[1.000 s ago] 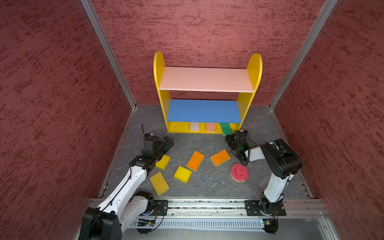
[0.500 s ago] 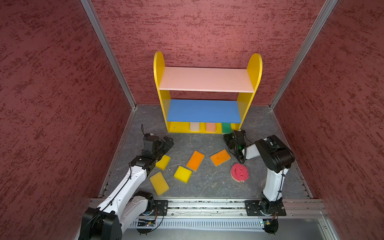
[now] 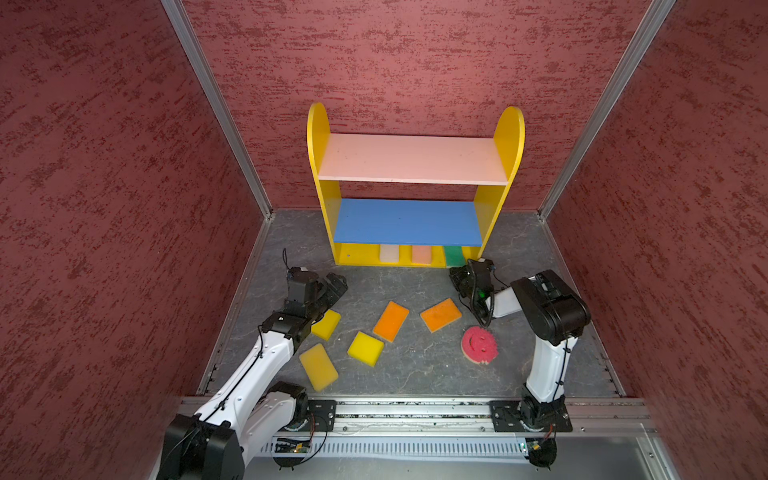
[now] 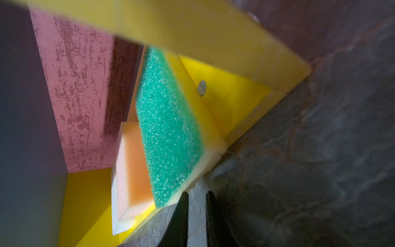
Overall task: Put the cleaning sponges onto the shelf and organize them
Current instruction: 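Set the green sponge upright beside the pink sponge with the right gripper, then open the right gripper and pull it back from the green sponge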
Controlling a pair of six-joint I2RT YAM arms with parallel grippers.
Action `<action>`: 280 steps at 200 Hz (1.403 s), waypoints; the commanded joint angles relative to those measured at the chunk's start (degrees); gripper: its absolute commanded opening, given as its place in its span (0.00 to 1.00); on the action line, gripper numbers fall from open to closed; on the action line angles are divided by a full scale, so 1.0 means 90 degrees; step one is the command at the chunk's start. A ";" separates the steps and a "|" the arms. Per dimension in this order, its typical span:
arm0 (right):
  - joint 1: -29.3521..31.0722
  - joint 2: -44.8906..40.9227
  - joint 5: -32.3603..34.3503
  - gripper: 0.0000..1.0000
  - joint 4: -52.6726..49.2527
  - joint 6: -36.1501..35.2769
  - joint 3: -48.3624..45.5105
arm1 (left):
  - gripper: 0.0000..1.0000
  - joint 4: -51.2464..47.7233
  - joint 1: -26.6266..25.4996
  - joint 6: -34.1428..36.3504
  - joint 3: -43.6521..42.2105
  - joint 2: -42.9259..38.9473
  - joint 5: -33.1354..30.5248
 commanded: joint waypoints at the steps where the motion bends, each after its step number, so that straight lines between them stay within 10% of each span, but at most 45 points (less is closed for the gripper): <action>1: -0.0083 -0.0187 0.0171 0.18 0.0110 0.0127 0.0027 | 1.00 0.0135 0.0043 0.0046 -0.0065 0.0048 0.0034; 190: -0.0007 -0.0440 -0.0177 0.17 0.0104 -0.0066 -0.0179 | 0.99 0.0222 0.0043 0.0023 0.0001 0.0192 0.0068; 280: -0.0798 -0.4611 -0.0080 0.18 -0.2549 -0.1191 -0.2211 | 0.99 0.0226 0.0052 0.0025 0.0007 0.0131 0.0058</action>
